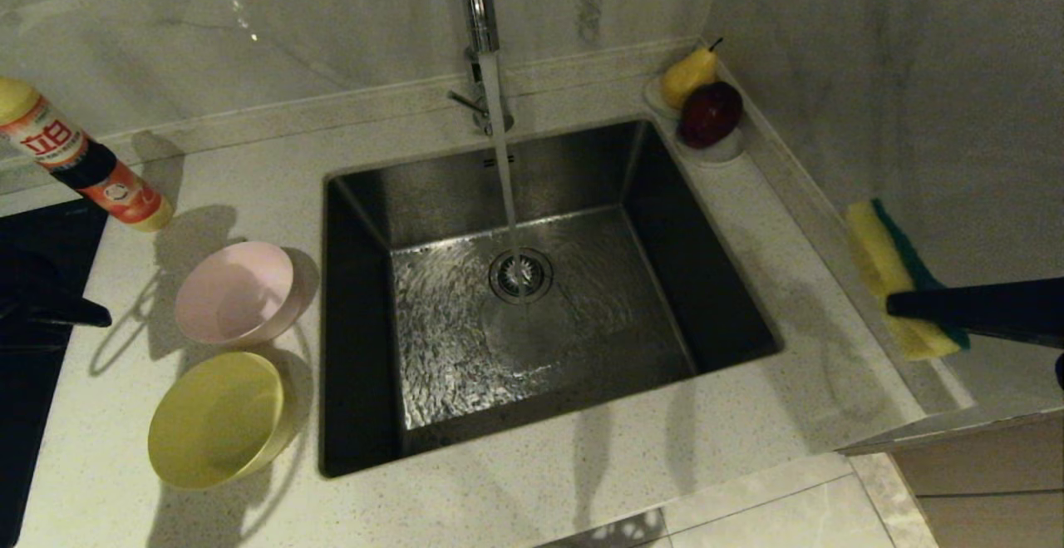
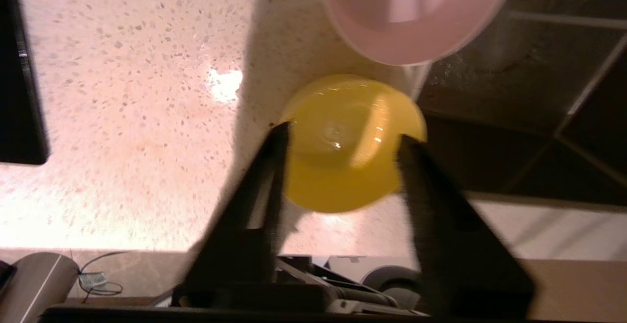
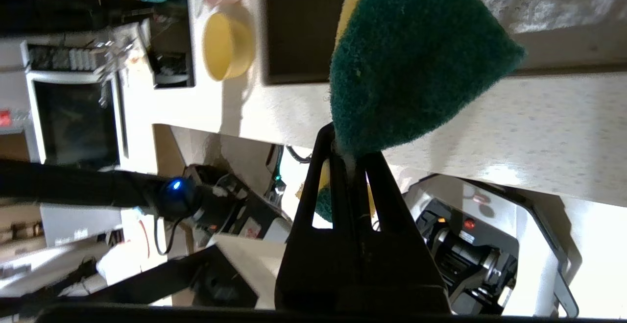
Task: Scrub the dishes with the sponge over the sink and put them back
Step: Wash the bowl
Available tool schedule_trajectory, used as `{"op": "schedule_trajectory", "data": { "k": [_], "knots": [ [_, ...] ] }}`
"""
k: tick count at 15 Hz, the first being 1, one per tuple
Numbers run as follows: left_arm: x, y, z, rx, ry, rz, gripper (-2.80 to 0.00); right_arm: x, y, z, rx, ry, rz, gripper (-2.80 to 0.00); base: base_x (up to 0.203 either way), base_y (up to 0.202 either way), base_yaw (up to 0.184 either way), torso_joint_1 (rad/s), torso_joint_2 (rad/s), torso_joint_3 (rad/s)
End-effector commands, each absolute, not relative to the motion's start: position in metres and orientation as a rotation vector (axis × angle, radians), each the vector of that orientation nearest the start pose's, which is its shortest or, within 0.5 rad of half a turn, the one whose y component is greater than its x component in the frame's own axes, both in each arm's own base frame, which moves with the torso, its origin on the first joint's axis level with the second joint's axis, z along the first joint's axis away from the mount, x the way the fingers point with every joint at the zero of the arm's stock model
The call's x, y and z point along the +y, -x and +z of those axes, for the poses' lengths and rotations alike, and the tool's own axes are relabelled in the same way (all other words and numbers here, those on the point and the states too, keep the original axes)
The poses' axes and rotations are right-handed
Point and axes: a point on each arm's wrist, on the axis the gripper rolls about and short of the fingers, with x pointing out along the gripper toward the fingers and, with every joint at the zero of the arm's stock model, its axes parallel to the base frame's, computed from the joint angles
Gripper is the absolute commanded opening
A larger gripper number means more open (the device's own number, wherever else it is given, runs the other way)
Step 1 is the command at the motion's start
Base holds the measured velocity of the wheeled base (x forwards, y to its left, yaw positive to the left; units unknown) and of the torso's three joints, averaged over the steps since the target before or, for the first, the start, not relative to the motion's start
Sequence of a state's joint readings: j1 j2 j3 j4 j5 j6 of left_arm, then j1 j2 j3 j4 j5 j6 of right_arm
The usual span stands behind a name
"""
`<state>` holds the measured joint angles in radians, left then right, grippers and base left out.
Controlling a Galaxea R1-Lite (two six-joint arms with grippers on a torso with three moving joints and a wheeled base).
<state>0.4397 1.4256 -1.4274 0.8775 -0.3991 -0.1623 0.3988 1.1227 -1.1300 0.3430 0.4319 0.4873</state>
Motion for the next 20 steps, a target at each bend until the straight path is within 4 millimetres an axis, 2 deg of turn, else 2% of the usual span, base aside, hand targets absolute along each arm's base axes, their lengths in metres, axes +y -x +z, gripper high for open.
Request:
{"op": "schedule_trajectory", "data": {
  "k": [1,3,5,12,16,20],
  "knots": [
    [0.082,-0.195,0.266,0.819,0.514,0.108,0.0,0.065,-0.136,0.31,0.572,-0.466,0.698,-2.8,0.0,0.0,0.0,0.0,0.0,0.0],
    [0.089,-0.211,0.249,0.734,0.453,0.128,0.0,0.067,-0.141,0.309,0.581,-0.469,0.692,-2.8,0.0,0.0,0.0,0.0,0.0,0.0],
    [0.09,-0.228,0.235,0.73,0.413,0.168,0.0,0.067,-0.143,0.309,0.583,-0.469,0.69,-2.8,0.0,0.0,0.0,0.0,0.0,0.0],
    [0.076,-0.237,0.226,0.766,0.432,0.132,0.0,0.065,-0.141,0.308,0.58,-0.471,0.683,-2.8,0.0,0.0,0.0,0.0,0.0,0.0],
    [0.078,-0.243,0.223,0.777,0.464,0.155,0.0,0.065,-0.142,0.307,0.585,-0.472,0.686,-2.8,0.0,0.0,0.0,0.0,0.0,0.0],
    [0.084,-0.26,0.214,0.733,0.484,0.237,0.0,0.066,-0.144,0.307,0.591,-0.471,0.688,-2.8,0.0,0.0,0.0,0.0,0.0,0.0]
  ]
}}
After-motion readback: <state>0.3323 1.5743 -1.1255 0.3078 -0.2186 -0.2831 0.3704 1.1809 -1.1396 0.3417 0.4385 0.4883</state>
